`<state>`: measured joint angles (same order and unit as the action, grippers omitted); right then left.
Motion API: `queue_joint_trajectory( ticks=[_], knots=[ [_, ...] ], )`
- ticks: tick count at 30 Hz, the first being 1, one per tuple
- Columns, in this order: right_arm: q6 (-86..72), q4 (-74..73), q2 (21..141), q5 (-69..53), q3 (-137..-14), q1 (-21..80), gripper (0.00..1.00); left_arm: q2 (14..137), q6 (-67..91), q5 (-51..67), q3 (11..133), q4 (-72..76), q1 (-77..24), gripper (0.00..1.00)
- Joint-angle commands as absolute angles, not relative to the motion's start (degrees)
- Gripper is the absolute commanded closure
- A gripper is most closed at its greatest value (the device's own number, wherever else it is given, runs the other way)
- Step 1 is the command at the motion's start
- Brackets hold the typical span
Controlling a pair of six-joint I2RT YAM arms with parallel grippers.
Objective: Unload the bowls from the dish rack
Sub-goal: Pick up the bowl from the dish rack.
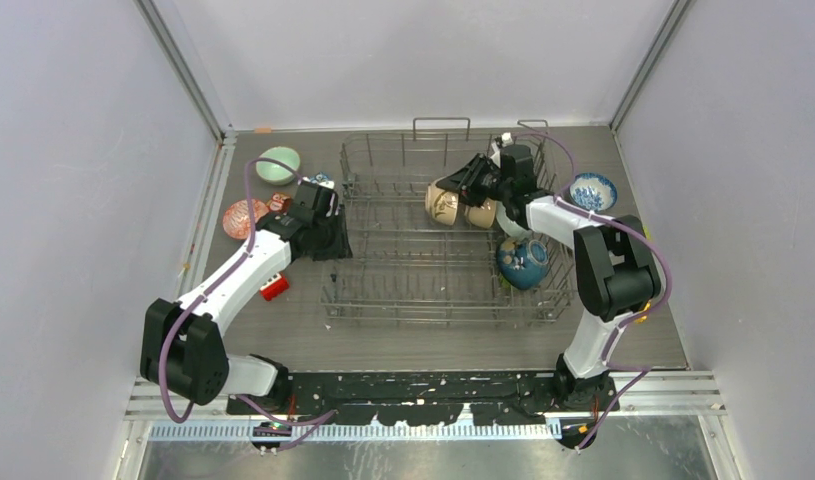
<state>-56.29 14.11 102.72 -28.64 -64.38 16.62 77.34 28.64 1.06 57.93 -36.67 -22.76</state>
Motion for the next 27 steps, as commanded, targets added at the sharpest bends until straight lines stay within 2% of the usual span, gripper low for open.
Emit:
queue_joint_trajectory(
  ticks=[1, 3, 5, 6, 13, 27],
  knots=[
    [-60.78, 21.46, 93.96, -41.06, -66.90, 20.58, 0.77, 79.04, 29.52, 1.49, 57.78, -34.98, -23.36, 1.00],
    [-62.37, 24.05, 94.13, -41.82, -66.11, 20.65, 0.84, 79.04, 29.45, 1.45, 57.70, -34.94, -23.41, 1.00],
    [-63.48, 25.91, 94.29, -42.21, -65.84, 20.59, 0.97, 79.11, 29.60, 1.43, 57.53, -34.86, -23.38, 1.00],
    [-64.23, 27.11, 94.38, -42.41, -65.71, 20.65, 0.99, 79.20, 29.66, 1.34, 57.52, -34.89, -23.42, 1.00],
    [-73.20, 39.77, 95.85, -43.90, -66.32, 19.46, 0.99, 78.89, 30.51, -1.34, 57.03, -34.82, -23.30, 1.00],
    [-75.76, 41.45, 93.57, -44.27, -68.66, 18.42, 0.99, 78.50, 31.36, -3.50, 56.87, -35.23, -23.32, 1.00]
  ],
)
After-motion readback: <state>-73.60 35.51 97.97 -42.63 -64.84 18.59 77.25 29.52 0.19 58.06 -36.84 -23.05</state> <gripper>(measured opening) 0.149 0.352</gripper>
